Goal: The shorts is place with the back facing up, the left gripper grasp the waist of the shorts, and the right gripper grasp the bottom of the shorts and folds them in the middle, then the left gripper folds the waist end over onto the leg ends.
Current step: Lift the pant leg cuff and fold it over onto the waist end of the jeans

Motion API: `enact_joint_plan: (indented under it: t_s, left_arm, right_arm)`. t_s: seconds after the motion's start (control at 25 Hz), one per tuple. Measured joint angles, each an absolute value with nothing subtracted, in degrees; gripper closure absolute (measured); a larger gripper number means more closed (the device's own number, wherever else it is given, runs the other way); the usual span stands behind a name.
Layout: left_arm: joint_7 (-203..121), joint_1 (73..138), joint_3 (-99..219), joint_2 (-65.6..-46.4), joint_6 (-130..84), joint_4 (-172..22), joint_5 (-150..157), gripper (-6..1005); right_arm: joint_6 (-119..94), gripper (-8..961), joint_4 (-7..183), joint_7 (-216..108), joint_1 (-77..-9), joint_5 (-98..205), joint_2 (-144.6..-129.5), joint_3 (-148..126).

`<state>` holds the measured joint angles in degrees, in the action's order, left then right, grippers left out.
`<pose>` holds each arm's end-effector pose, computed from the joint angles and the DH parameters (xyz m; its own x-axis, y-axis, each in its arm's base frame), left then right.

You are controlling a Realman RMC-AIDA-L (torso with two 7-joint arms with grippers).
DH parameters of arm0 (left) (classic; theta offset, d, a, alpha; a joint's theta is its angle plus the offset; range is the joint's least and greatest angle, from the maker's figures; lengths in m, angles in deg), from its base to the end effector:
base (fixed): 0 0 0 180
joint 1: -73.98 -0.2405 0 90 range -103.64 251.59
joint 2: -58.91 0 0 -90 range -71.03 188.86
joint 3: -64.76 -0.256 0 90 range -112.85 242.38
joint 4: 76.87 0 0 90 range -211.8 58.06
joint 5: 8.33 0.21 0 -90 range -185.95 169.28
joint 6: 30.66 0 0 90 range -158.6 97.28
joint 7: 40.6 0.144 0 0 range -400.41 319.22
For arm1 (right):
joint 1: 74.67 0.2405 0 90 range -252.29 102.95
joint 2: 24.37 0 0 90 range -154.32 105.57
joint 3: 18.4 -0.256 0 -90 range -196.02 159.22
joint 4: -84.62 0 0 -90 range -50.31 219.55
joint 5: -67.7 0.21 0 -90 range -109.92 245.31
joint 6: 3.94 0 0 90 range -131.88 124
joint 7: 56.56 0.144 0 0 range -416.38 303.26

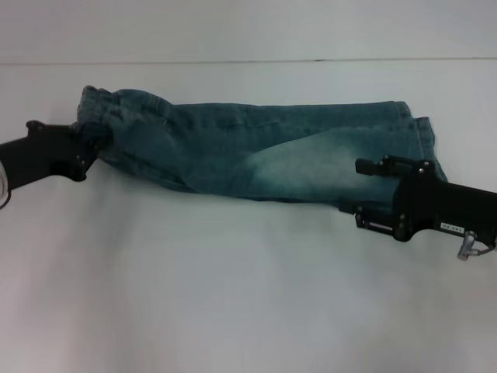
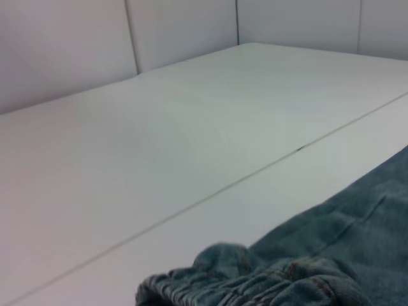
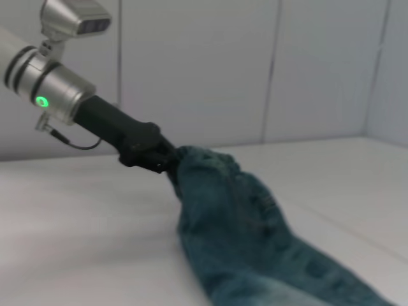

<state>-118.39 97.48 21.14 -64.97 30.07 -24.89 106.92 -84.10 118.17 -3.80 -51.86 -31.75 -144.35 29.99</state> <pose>-0.3035 0.3630 0.0258 0.8823 0.2991 0.3634 0.4691 -0.6224 -0.6266 0.2883 0.3115 -0.0188 0.8709 -0.0535 -0.4885 -0.2849 -0.8650 -0.4132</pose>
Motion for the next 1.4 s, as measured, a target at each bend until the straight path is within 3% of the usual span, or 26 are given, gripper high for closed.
enact_joint_plan:
  t_s: [0.2, 0.64, 0.72, 0.96, 1.4]
  left_arm:
    - [-123.8, 98.0, 18.2, -65.01, 32.1, -19.3, 107.4, 908]
    - [-138.5, 102.2, 12.3, -64.64, 36.8, -9.2, 110.1, 908]
    - [-141.1, 104.0, 11.5, -64.63, 37.1, -8.4, 112.0, 909]
    - [-149.4, 110.0, 6.9, -64.76, 37.3, -6.6, 117.8, 911]
    - [-159.6, 121.4, 0.6, -64.89, 36.2, -7.7, 120.2, 912]
  right_arm:
    - [-80.1, 169, 112.8, -9.3, -50.9, -24.2, -144.45, 30.1]
    - [-63.7, 651, 95.2, -21.4, -39.4, -11.5, -145.12, 30.5]
    - [-61.9, 898, 93.0, -22.1, -36.9, -11.2, -145.24, 30.5]
    - [-57.3, 954, 88.3, -22.2, -31.4, -11.5, -145.31, 30.6]
    - [-51.8, 952, 82.9, -21.7, -25.8, -11.7, -145.61, 32.1]
